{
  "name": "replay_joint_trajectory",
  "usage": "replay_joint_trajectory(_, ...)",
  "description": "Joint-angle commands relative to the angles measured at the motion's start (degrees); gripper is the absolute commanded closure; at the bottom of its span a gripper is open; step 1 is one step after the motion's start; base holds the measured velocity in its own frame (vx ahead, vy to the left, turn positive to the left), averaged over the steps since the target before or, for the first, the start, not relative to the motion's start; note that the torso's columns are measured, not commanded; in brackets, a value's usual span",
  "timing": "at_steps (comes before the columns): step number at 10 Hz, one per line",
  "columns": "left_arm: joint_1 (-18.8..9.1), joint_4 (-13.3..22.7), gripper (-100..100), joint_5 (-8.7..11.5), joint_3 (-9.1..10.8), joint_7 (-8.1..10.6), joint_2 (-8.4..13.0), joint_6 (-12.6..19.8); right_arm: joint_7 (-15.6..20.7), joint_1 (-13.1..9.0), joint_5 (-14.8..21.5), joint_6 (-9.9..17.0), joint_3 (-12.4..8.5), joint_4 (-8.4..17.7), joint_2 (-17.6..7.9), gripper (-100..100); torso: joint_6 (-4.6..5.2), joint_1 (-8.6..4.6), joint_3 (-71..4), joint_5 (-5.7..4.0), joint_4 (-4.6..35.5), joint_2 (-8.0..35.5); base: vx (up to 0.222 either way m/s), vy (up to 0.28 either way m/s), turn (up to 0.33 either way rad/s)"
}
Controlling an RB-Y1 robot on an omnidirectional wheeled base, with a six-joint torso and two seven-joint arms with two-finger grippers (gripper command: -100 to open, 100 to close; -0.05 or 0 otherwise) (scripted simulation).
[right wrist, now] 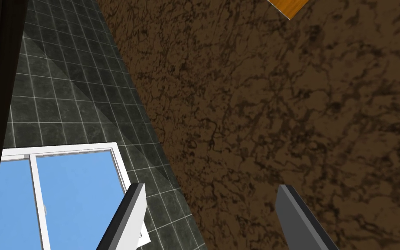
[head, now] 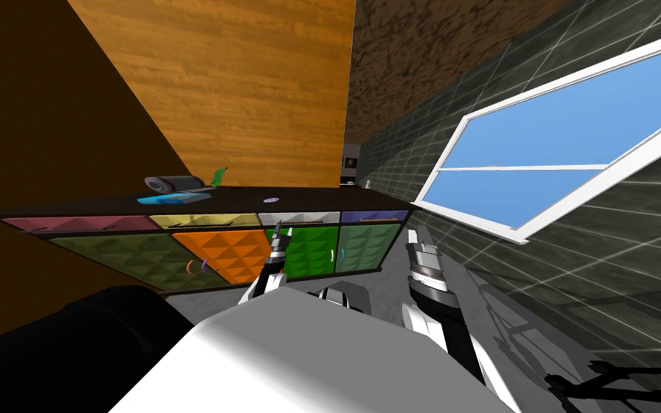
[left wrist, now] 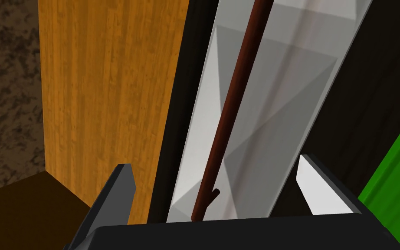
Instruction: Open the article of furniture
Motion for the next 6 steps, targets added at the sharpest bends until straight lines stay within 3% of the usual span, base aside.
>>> replay_joint_trajectory(1,0.3,-2.2,-100,0.7,0.44,0.27,0.7,2.5,0.0,0.0,0.0,0.0,0.0,0.0,0.0,0,0.0,0.01,0.0,0.01,0.0,0.0,-0.004,0.04,0.024)
replay_joint_trajectory(2,0.3,-2.5,-100,0.9,0.56,0.31,-1.5,3.5,0.0,0.0,0.0,0.0,0.0,0.0,0.0,0,0.01,-0.02,0.0,0.0,0.0,0.0,-0.003,0.039,0.019)
replay_joint_trajectory(3,0.2,-2.5,-100,0.9,0.57,0.31,-2.4,3.6,0.0,0.0,0.0,0.0,0.0,0.0,0.0,0,0.01,-0.07,0.0,-0.01,0.0,0.0,-0.002,0.026,0.005)
replay_joint_trajectory(6,0.0,-4.4,-100,1.3,1.09,0.33,-1.4,5.8,0.0,0.0,0.0,0.0,0.0,0.0,0.0,0,0.0,-0.1,-0.1,-0.03,0.0,-0.1,0.027,0.006,0.008)
